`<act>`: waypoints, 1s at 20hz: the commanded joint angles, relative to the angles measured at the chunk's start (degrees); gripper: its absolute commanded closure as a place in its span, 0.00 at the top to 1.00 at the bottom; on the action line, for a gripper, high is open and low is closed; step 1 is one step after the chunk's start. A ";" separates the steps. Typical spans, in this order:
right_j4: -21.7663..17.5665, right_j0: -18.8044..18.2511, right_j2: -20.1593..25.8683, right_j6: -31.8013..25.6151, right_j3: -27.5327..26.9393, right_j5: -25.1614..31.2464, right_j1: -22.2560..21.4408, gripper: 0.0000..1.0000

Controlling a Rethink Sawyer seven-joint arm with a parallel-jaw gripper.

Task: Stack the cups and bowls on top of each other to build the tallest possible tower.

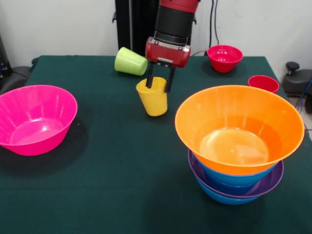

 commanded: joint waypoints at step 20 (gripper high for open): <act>-0.02 -1.82 2.24 3.50 -4.32 5.17 2.94 0.00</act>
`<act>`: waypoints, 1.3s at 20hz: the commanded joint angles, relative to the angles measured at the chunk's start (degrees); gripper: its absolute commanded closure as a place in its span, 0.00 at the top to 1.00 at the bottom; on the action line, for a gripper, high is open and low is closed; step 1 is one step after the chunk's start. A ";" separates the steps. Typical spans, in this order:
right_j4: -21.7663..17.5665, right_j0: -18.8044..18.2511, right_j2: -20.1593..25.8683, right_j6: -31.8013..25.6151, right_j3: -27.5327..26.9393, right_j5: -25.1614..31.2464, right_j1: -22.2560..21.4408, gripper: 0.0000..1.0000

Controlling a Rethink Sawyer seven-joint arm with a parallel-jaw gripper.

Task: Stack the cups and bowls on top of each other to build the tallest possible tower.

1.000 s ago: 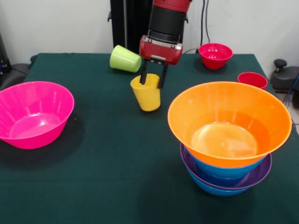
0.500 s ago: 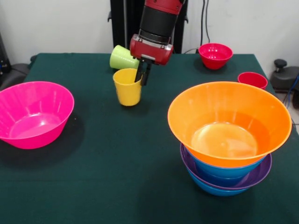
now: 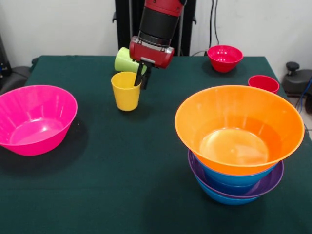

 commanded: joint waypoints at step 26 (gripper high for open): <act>9.49 2.10 8.04 6.64 -21.85 51.27 -12.74 0.00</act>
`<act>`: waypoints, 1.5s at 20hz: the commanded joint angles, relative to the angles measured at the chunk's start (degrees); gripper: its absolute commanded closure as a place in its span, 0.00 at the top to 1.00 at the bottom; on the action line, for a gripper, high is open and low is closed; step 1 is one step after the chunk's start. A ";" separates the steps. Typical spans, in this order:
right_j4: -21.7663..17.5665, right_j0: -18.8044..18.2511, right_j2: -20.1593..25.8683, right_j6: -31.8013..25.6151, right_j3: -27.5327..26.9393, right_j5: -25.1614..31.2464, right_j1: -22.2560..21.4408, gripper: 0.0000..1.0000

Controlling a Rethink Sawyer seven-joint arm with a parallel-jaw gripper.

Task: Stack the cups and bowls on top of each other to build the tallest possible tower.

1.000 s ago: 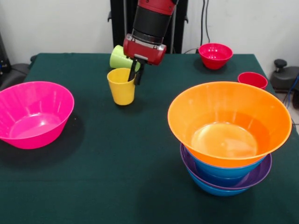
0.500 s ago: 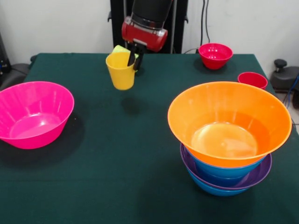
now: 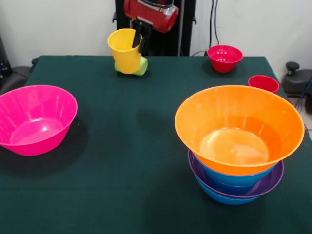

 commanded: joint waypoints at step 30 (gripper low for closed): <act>14.13 10.11 -0.85 14.59 -35.90 23.84 17.46 0.00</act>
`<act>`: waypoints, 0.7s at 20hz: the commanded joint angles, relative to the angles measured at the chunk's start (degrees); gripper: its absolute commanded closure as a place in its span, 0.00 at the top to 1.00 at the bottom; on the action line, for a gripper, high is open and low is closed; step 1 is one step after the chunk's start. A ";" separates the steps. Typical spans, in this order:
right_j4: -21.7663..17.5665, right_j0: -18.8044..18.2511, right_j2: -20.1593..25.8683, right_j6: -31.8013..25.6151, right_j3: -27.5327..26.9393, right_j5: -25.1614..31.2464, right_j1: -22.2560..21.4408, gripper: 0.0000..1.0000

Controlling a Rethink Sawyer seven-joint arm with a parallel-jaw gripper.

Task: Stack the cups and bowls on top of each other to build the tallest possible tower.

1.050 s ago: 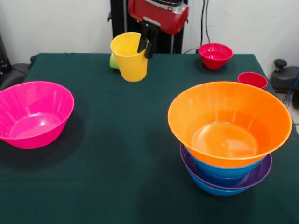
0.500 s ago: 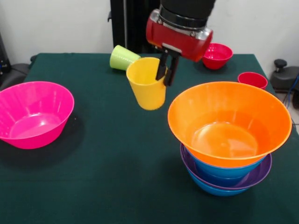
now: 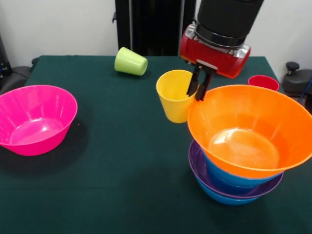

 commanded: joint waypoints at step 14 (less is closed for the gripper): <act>1.39 -1.14 2.05 6.91 0.77 4.14 -1.26 0.00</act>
